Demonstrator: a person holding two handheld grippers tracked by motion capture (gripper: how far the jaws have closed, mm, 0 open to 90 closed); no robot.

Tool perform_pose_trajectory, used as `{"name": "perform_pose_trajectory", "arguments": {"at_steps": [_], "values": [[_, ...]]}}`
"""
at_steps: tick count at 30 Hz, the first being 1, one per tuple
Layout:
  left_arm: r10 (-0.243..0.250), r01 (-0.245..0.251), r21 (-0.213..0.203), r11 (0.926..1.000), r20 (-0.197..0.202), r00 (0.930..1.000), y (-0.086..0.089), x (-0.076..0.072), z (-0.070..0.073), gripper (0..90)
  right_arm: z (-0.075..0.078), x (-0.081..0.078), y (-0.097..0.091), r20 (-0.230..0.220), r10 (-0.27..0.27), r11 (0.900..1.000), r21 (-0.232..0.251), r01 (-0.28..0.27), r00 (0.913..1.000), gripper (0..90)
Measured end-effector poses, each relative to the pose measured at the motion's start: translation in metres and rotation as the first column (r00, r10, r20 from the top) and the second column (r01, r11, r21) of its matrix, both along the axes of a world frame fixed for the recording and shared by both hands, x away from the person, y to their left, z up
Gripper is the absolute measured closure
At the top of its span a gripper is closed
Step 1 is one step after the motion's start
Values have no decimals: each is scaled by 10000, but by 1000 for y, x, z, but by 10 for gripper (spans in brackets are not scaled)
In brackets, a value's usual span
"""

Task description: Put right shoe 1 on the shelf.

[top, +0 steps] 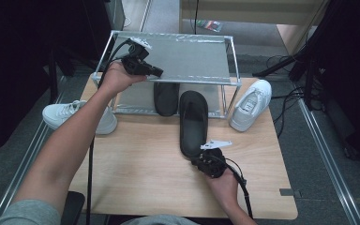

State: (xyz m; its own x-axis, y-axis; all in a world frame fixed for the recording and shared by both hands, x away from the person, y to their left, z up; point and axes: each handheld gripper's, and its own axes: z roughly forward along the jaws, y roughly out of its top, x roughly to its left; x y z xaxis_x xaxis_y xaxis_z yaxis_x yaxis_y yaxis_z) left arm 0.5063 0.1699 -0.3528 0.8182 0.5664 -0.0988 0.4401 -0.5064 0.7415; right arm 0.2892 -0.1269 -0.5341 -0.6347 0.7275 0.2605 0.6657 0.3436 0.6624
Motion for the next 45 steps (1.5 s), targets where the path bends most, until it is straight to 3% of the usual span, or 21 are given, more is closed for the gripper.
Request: {"name": "perform_pose_trajectory", "arguments": {"at_steps": [4, 22, 29, 35, 45], "values": [[26, -26, 50, 10000, 4, 10000, 0, 3, -1, 900, -2, 5, 0, -21, -33, 9999, 97, 33, 10000, 900], [71, -72, 84, 9999, 39, 10000, 0, 2, -3, 900, 1, 32, 1, 179, 65, 9996, -291, -60, 9998, 900], [49, -49, 38, 10000, -11, 10000, 1, 2, -3, 900, 0, 45, 0, 134, 26, 10000, -86, -25, 9999, 900], [56, -56, 109, 9999, 47, 10000, 0, 2, -3, 900, 5, 56, 3, 469, 31, 9998, -183, -23, 9989, 900], [71, -72, 159, 9998, 73, 9999, 0, 1, -2, 900, 7, 76, 6, 559, -201, 9998, -45, 203, 9982, 900]]}}
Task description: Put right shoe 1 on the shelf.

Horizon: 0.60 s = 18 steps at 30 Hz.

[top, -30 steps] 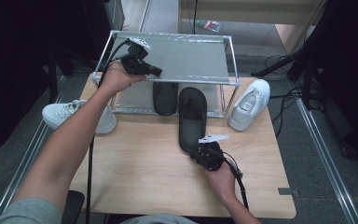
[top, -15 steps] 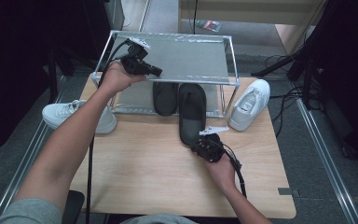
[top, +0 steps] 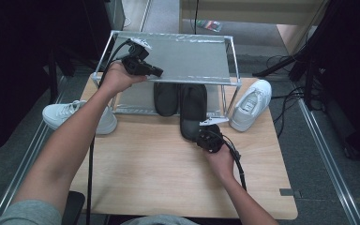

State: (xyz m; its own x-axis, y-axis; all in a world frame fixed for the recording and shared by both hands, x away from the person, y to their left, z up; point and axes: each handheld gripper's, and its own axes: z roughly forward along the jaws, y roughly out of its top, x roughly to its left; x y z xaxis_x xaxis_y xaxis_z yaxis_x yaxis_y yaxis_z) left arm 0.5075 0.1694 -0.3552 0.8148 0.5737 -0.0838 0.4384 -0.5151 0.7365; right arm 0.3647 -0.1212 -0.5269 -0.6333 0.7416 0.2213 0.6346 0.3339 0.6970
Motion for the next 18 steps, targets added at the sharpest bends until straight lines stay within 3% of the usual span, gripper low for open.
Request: {"name": "perform_pose_trajectory", "arguments": {"at_steps": [8, 14, 18], "values": [[-15, 15, -27, 10000, -16, 10000, 0, 0, 0, 900, 1, 15, 0, 179, -255, 9996, 74, 254, 9995, 900], [-10, 9, -41, 10000, -30, 10000, 0, 1, 0, 900, 14, 26, 3, 588, -273, 9992, 295, 256, 9979, 900], [3, -3, -62, 10000, -39, 10000, 0, 1, 0, 900, 16, 37, 6, 511, -343, 9994, 82, 339, 9981, 897]]}}
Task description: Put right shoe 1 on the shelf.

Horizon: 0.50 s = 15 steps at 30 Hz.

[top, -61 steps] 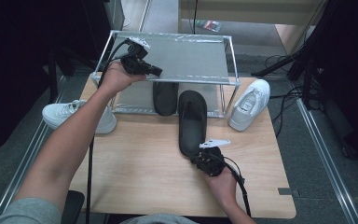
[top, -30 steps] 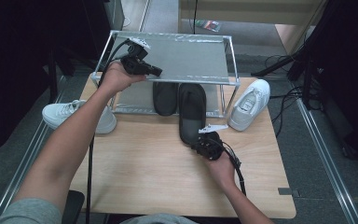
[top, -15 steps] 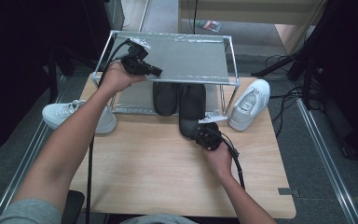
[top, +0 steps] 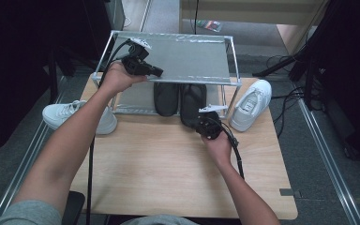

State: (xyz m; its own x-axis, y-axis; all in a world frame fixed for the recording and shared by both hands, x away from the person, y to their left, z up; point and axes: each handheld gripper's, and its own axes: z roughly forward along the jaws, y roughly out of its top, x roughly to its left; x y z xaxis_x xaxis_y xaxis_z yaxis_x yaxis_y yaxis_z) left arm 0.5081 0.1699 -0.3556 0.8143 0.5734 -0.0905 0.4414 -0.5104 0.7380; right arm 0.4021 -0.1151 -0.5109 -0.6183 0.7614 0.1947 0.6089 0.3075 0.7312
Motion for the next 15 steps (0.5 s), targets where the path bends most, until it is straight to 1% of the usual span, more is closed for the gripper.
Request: {"name": "perform_pose_trajectory", "arguments": {"at_steps": [1, 3, 4, 5, 8, 11, 12, 15], "values": [[-8, 8, 7, 10000, 8, 10000, 0, 0, 0, 900, -1, 3, 0, 62, -7, 10000, 59, 7, 10000, 897], [-3, 3, -6, 10000, 6, 10000, 0, 0, 0, 900, -1, 8, 1, -43, -117, 9998, 175, 118, 9999, 897], [1, -1, 15, 10000, 24, 10000, 0, 0, 0, 900, -2, 10, 2, -16, -150, 9997, 196, 151, 9999, 897], [0, 0, 25, 10000, 27, 10000, 0, 0, 0, 900, -2, 11, 3, -72, -194, 9996, 212, 196, 9998, 897], [6, -6, 4, 10000, 27, 10000, 0, 0, 0, 899, -3, 17, 6, 22, -211, 9995, 242, 210, 9998, 896], [-18, 18, -15, 10000, 7, 10000, 1, 0, 0, 899, -4, 23, 11, -21, -276, 9992, 296, 276, 9996, 896], [-24, 24, -24, 10000, 4, 10000, 1, 0, 0, 898, -4, 24, 12, 32, -277, 9993, 261, 276, 9996, 896], [-5, 5, -74, 10000, 40, 10000, 1, -1, -1, 898, -4, 30, 16, -16, -359, 9991, 246, 359, 9994, 894]]}}
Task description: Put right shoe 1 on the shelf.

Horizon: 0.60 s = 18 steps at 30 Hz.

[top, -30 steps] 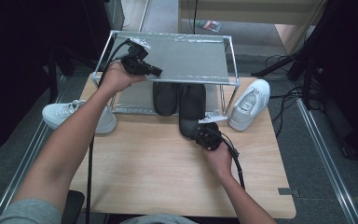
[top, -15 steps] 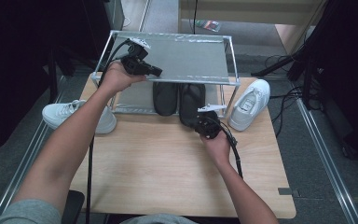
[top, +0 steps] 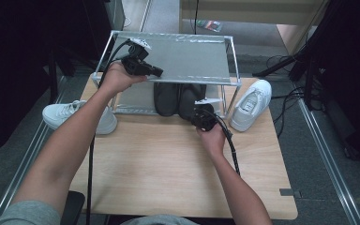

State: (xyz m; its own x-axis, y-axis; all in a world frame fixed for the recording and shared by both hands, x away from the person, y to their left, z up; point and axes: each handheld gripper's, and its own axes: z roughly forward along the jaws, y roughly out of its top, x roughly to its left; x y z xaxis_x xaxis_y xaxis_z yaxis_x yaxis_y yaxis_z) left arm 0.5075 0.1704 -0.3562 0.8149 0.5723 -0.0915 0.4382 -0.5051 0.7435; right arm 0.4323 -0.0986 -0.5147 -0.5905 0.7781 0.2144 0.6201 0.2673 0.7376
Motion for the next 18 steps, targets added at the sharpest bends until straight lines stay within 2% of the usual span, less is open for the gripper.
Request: {"name": "perform_pose_trajectory", "arguments": {"at_steps": [6, 10, 14, 18], "values": [[149, -150, -121, 9998, -107, 9998, 1, -1, 0, 896, 1, 2, 0, -63, -98, 9999, -78, 97, 9999, 891], [225, -229, -202, 9995, -185, 9996, 1, -2, 1, 877, 7, -7, -2, -165, 9, 9997, 240, -6, 9999, 875], [378, -397, -328, 9987, -550, 9978, 1, -4, 4, 789, 17, -20, -5, -28, 420, 9983, 393, -418, 9991, 835], [291, -319, -481, 9983, -584, 9979, 1, -15, 12, 697, 27, -35, -12, -30, 889, 9943, 600, -886, 9960, 756]]}}
